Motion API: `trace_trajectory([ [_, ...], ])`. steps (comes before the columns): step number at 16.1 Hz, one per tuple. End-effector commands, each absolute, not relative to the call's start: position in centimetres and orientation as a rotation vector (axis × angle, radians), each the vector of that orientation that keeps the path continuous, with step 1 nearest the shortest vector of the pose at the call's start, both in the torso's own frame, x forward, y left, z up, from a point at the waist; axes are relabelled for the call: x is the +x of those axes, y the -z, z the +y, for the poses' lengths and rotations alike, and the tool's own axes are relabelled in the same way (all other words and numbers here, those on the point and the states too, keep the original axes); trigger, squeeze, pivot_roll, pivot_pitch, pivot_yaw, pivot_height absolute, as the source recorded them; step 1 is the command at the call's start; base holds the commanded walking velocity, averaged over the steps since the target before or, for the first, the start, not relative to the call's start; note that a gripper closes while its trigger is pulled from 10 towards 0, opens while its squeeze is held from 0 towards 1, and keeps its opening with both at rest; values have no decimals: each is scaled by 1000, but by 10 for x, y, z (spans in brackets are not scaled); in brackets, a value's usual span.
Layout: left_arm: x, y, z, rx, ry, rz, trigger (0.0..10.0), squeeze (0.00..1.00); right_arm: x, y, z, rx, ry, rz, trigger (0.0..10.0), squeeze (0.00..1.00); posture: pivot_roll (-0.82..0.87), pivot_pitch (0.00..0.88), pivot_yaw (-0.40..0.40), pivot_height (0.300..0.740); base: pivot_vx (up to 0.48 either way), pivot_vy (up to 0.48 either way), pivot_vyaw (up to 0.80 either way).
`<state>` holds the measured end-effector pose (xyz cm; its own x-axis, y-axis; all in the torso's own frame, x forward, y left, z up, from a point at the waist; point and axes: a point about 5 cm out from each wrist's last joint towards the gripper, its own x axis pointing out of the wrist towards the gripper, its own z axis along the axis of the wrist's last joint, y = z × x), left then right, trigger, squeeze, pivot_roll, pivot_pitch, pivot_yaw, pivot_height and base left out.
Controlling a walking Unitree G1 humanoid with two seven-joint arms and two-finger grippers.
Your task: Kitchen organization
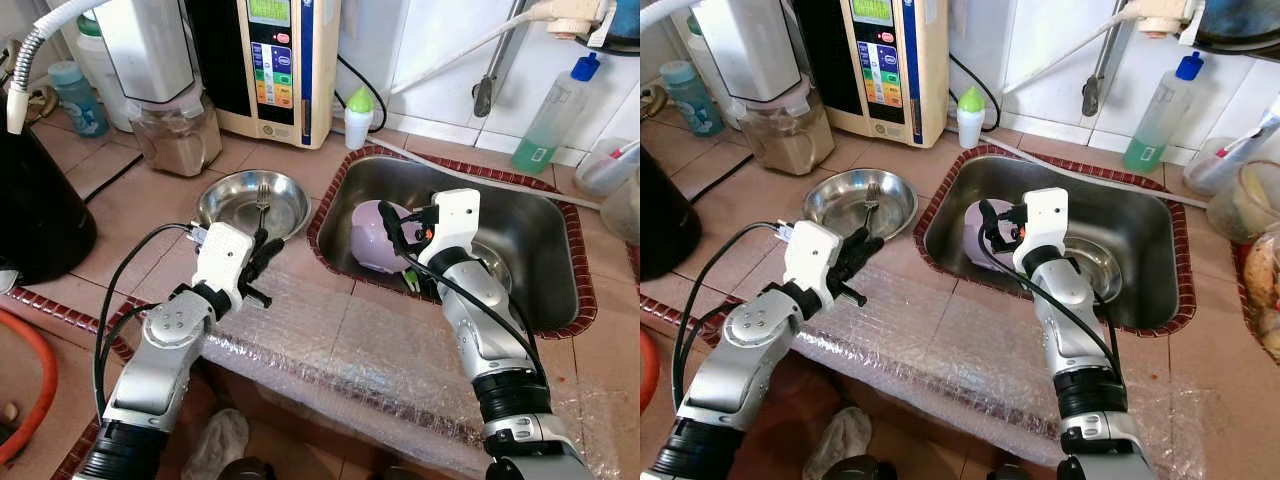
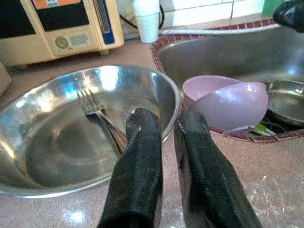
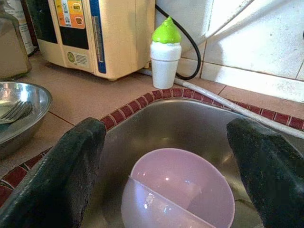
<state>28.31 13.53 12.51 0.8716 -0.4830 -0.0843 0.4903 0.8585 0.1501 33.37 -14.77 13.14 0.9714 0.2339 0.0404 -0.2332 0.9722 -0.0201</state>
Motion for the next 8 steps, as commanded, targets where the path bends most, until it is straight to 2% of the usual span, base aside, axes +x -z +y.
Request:
trace_trajectory([
  [1,284,-134,138,186,512,-4,0,0,335,-137,-148,-24,-231,-62,10000,0,-6,0,-2,740,0,0,0],
  [8,291,-153,153,197,372,-154,0,0,337,-137,-147,-28,-233,-64,10000,0,0,0,-5,740,0,0,0],
])
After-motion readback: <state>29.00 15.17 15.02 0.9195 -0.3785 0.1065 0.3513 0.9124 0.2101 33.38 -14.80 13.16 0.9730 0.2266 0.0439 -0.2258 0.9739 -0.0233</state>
